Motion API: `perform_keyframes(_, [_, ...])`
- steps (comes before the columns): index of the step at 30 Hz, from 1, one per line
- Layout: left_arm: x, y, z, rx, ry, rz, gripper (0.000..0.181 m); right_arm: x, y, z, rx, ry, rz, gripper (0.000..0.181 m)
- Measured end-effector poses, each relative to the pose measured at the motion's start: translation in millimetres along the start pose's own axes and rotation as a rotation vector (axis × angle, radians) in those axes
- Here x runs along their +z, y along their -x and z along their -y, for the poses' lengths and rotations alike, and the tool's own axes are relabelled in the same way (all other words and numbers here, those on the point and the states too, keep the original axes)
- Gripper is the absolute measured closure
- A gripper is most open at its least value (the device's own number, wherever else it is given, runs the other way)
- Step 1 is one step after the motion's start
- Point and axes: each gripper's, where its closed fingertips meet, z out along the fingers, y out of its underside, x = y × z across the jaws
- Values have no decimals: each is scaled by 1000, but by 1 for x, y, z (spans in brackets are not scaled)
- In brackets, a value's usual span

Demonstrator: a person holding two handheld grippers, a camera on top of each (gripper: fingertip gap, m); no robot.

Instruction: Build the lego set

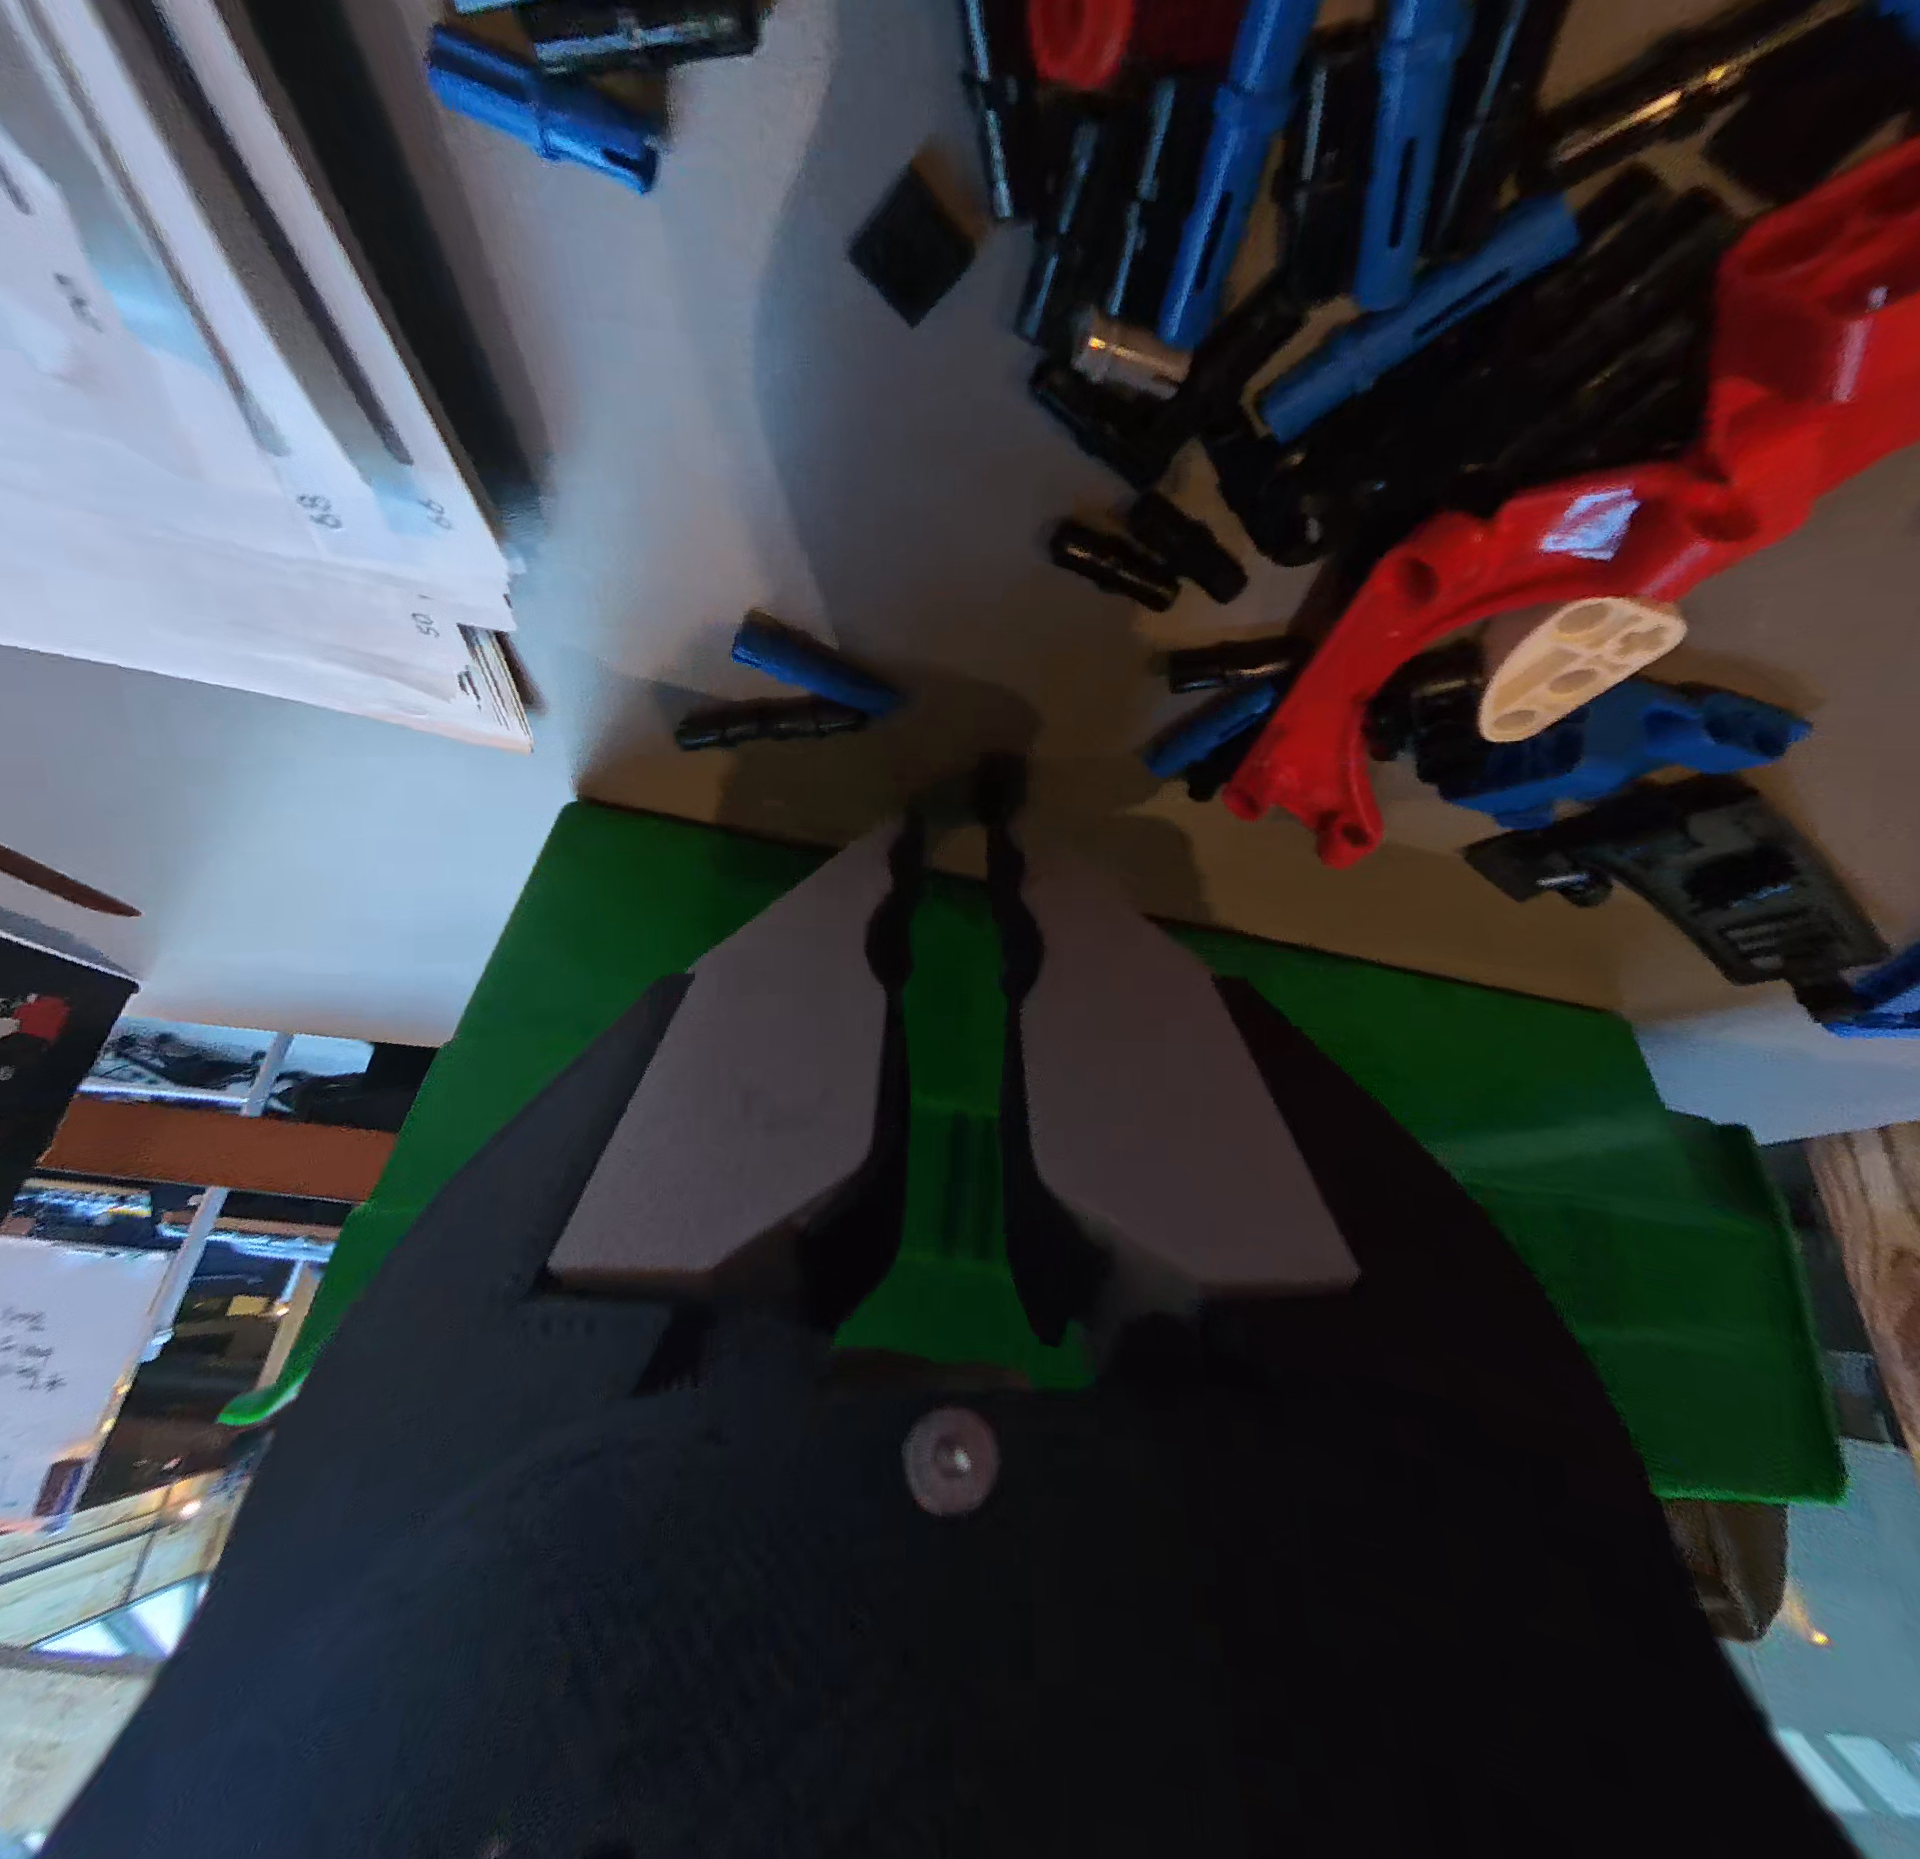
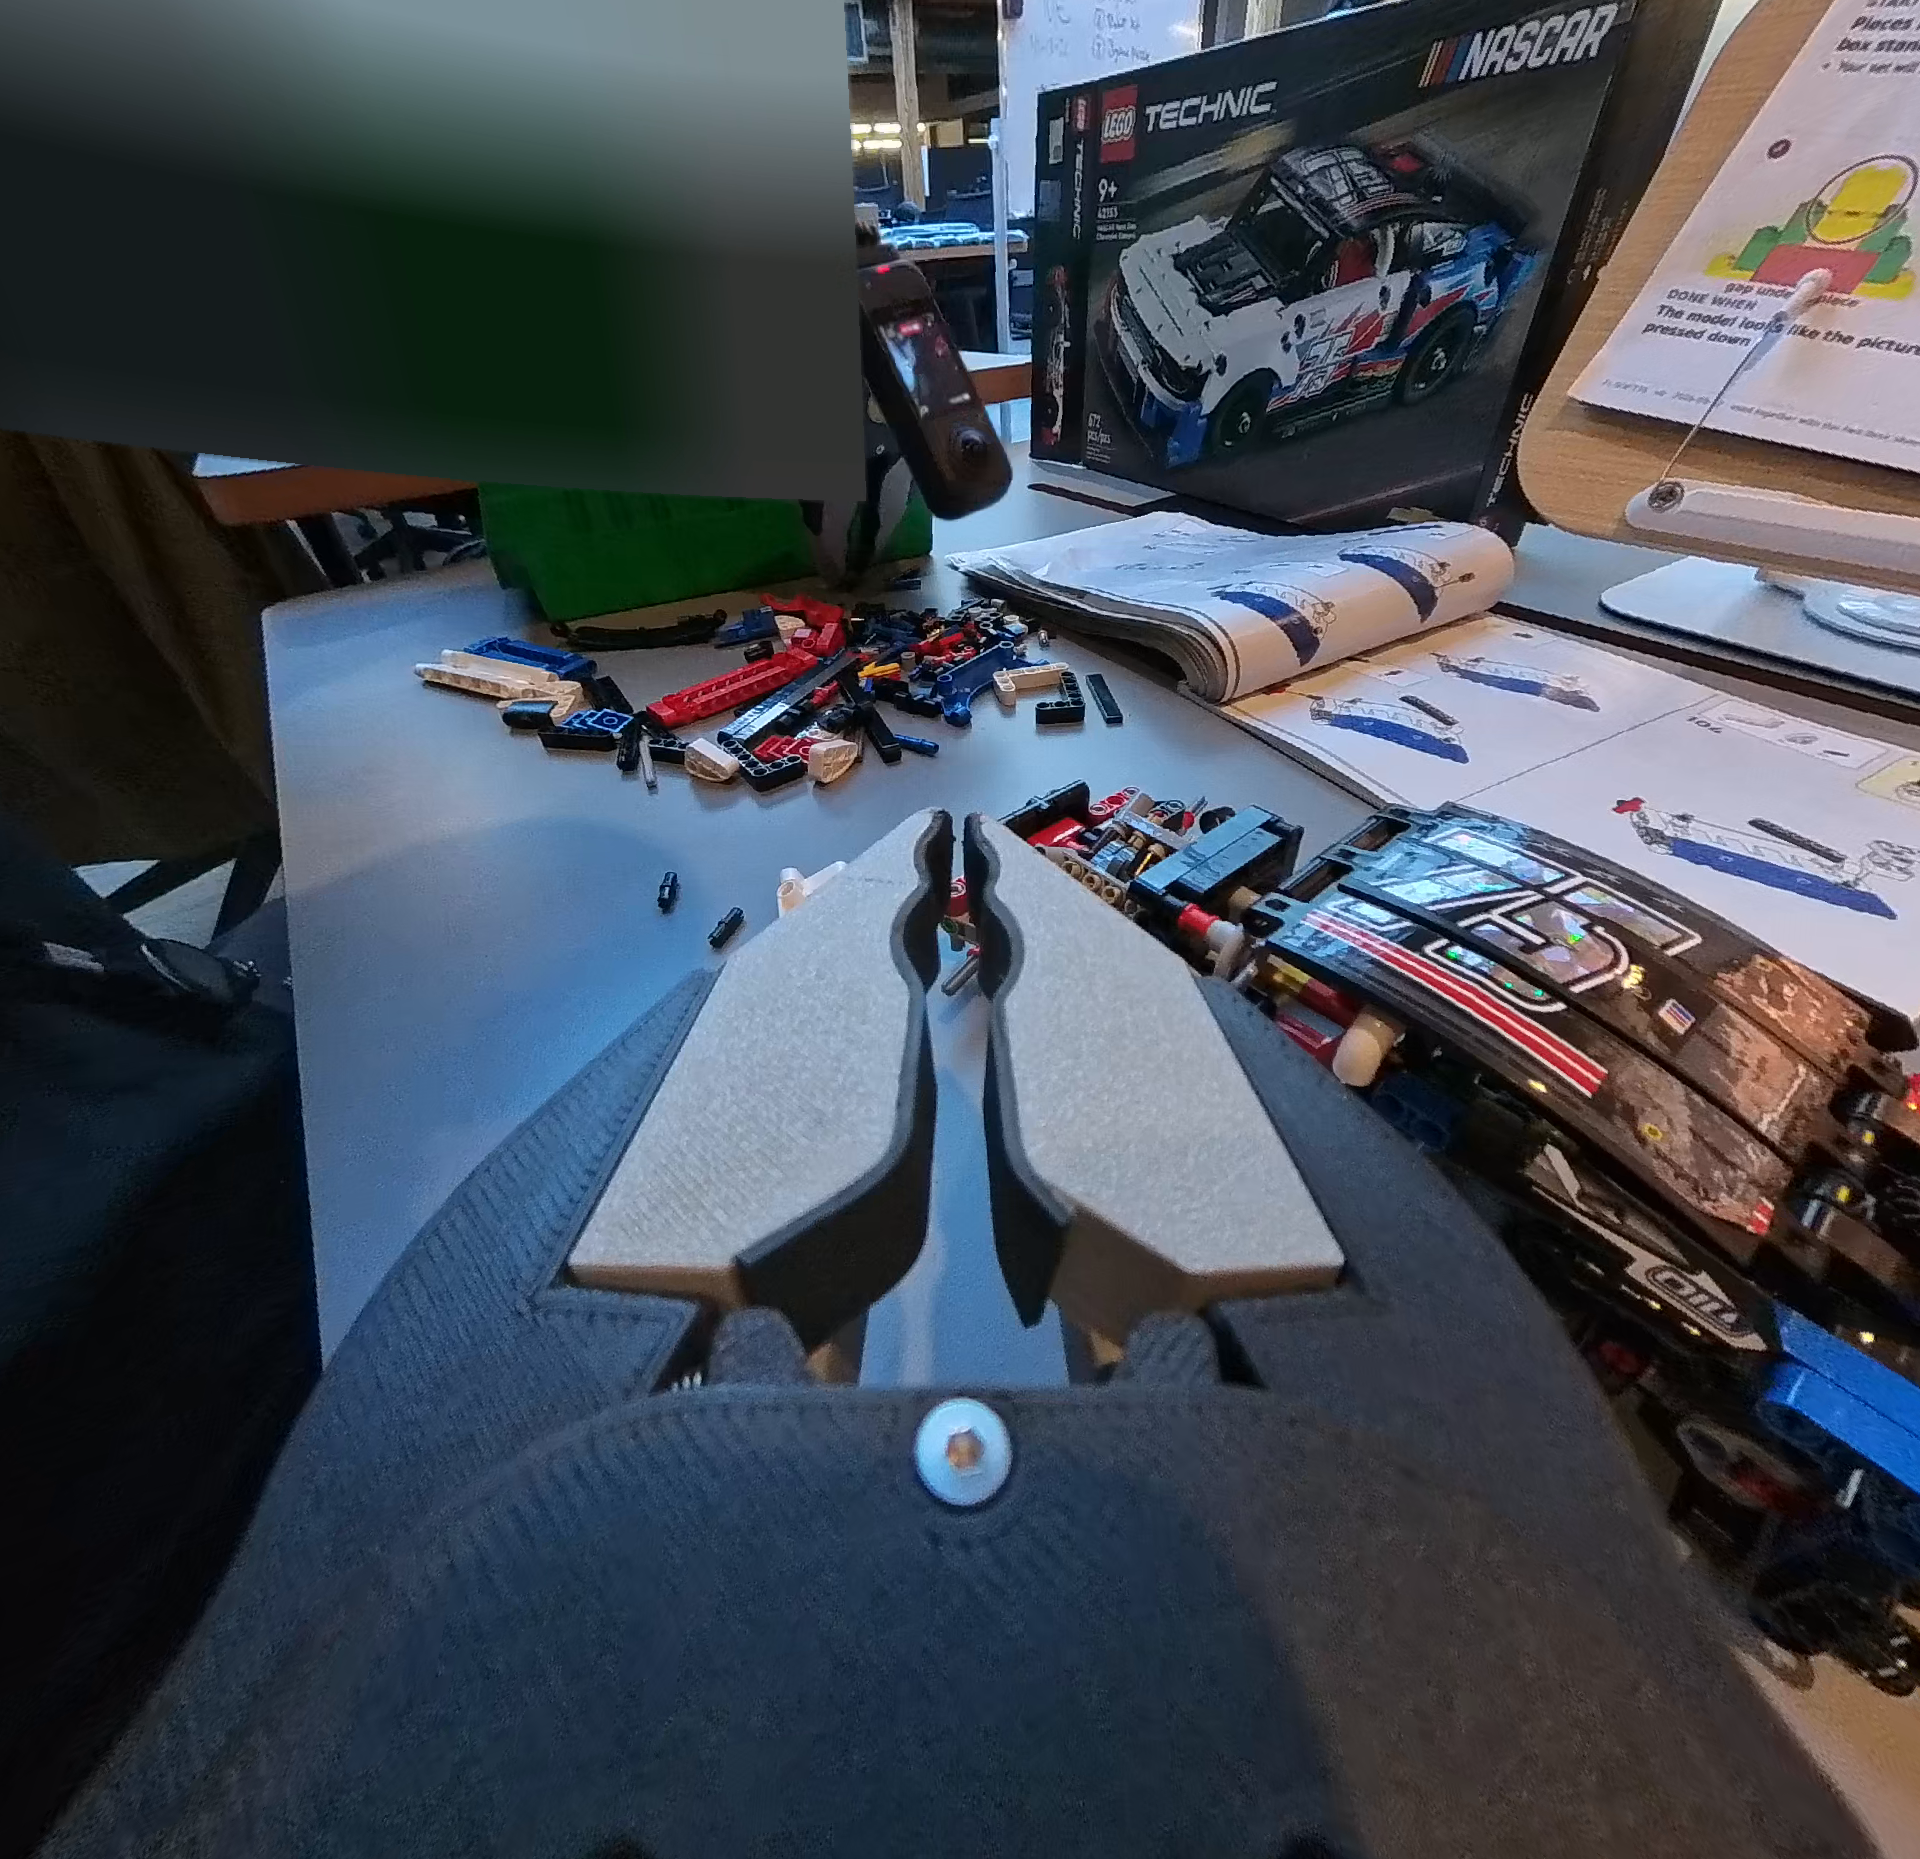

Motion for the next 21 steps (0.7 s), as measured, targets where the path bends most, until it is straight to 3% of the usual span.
perform_keyframes(1, [0,1,0,8,7,11,175,0,0,0,0,1,1,181])
perform_keyframes(13, [-2,-10,-3,-16,-54,23,179,1,2,-3,-15,17,2,181])
perform_keyframes(17, [-8,-14,2,-145,-114,-53,160,1,4,-4,-25,26,0,181])
perform_keyframes(21, [-4,-16,3,-279,-109,-126,164,2,4,-5,-30,28,0,181])
